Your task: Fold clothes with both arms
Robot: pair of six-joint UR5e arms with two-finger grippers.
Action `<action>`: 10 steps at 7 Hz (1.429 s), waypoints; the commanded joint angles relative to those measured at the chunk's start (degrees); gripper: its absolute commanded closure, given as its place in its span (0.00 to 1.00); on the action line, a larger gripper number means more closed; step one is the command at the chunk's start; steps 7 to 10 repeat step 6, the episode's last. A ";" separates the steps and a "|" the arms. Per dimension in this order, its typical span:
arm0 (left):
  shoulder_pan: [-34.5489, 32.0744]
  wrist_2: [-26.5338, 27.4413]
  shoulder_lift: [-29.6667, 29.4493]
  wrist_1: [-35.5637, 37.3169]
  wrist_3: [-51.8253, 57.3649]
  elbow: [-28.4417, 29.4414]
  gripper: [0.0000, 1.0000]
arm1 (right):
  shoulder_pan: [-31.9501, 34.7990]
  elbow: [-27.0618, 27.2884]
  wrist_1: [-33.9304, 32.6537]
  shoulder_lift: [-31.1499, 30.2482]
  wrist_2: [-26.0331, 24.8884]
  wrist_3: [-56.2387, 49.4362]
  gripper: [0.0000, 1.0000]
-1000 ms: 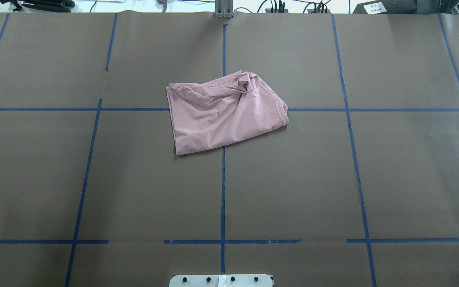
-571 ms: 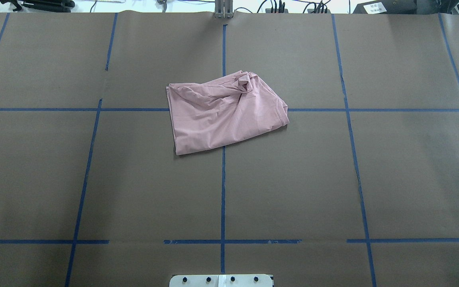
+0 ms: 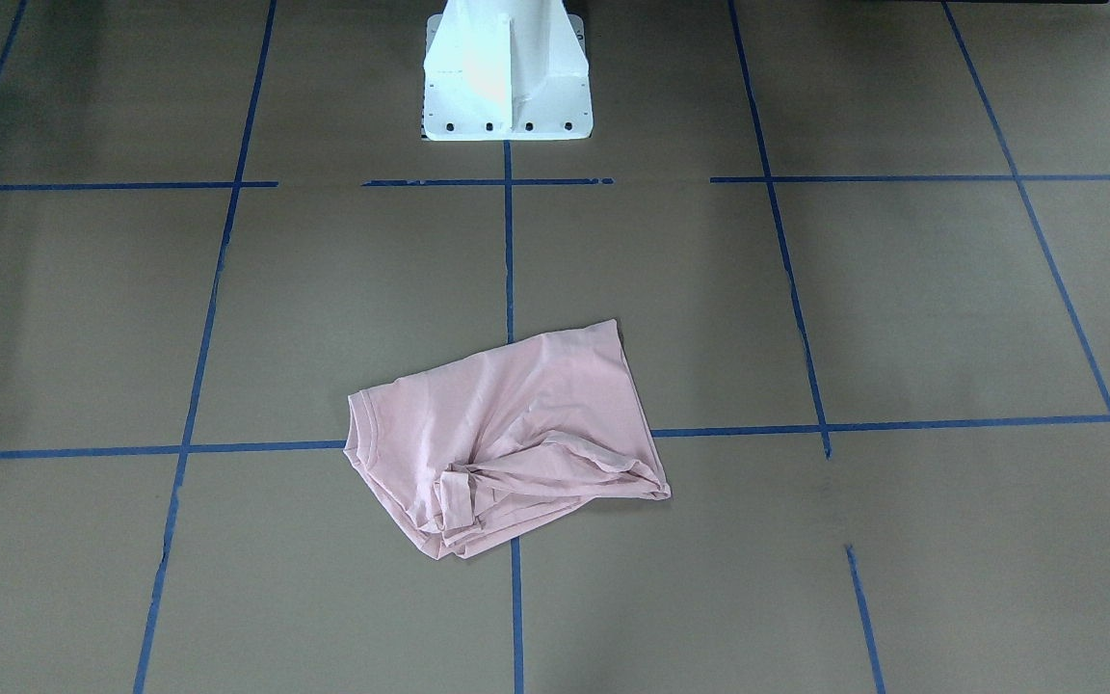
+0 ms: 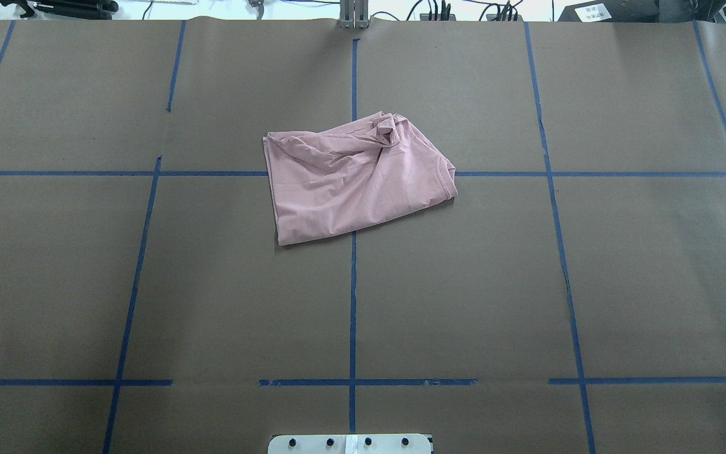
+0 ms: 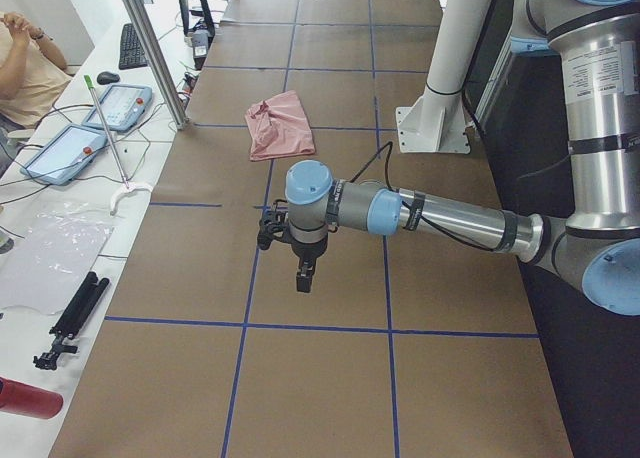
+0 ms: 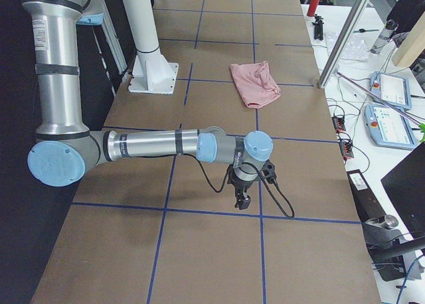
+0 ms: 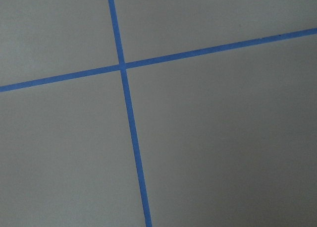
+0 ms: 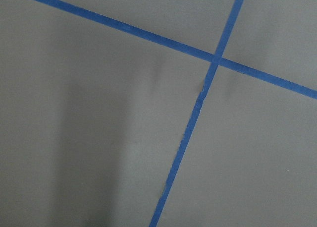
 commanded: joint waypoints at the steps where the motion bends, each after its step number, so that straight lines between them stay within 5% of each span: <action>1: -3.78 -0.49 0.48 1.22 9.39 3.54 0.00 | 0.17 0.08 2.23 -1.13 0.27 1.24 0.00; 5: -7.05 -0.58 -0.39 1.04 13.13 3.84 0.00 | 0.26 -0.17 13.81 -4.30 4.55 9.85 0.00; 10: -7.05 -0.67 -0.65 0.96 13.13 3.75 0.00 | 0.26 -0.26 14.09 -3.96 4.49 9.85 0.00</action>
